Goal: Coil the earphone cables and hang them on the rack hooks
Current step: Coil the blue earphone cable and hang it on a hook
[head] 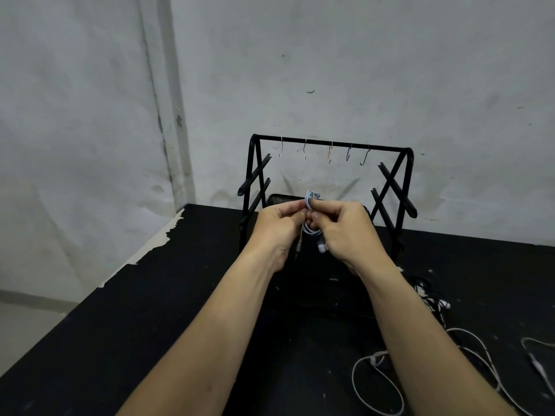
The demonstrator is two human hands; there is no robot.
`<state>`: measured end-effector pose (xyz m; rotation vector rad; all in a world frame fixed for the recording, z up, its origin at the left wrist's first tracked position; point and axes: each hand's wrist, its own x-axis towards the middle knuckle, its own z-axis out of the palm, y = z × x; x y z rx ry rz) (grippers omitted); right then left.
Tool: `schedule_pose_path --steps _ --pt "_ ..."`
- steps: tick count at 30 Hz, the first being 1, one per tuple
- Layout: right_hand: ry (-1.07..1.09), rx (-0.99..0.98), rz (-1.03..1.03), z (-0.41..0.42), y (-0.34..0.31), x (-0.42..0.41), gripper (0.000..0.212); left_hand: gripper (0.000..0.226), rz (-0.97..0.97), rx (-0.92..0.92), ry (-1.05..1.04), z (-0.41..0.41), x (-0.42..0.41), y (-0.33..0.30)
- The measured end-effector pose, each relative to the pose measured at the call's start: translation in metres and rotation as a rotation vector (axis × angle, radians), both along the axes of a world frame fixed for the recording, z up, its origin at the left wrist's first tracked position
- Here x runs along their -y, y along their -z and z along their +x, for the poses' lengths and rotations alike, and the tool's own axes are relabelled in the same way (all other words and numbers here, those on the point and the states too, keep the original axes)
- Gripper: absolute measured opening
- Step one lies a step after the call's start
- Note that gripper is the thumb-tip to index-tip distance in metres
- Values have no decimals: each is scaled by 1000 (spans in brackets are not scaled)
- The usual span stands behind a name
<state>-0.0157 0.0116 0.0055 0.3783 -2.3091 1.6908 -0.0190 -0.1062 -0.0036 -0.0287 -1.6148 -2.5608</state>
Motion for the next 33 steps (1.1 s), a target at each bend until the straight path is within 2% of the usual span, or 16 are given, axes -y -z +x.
schedule_pose_path --steps 3,8,11,19,23,26,33 --pt "-38 30 -94 5 -5 -1 20 17 15 -2 -6 0 1 -1" --pt "-12 -13 -26 8 -9 -2 19 17 -4 25 -115 -2 1 3" --pt "3 -4 21 9 -9 -2 17 10 -63 12 -114 -4 1 5" --pt "15 11 18 9 -6 -1 15 7 31 -8 -26 0 1 2" --pt "32 -8 60 14 -10 -2 17 6 0 24 -40 2 3 0" --pt "44 -12 69 14 -13 -5 19 5 -27 45 51 7 5 -2" --pt "110 -34 53 10 -13 -10 16 24 -25 24 177 9 5 -11"
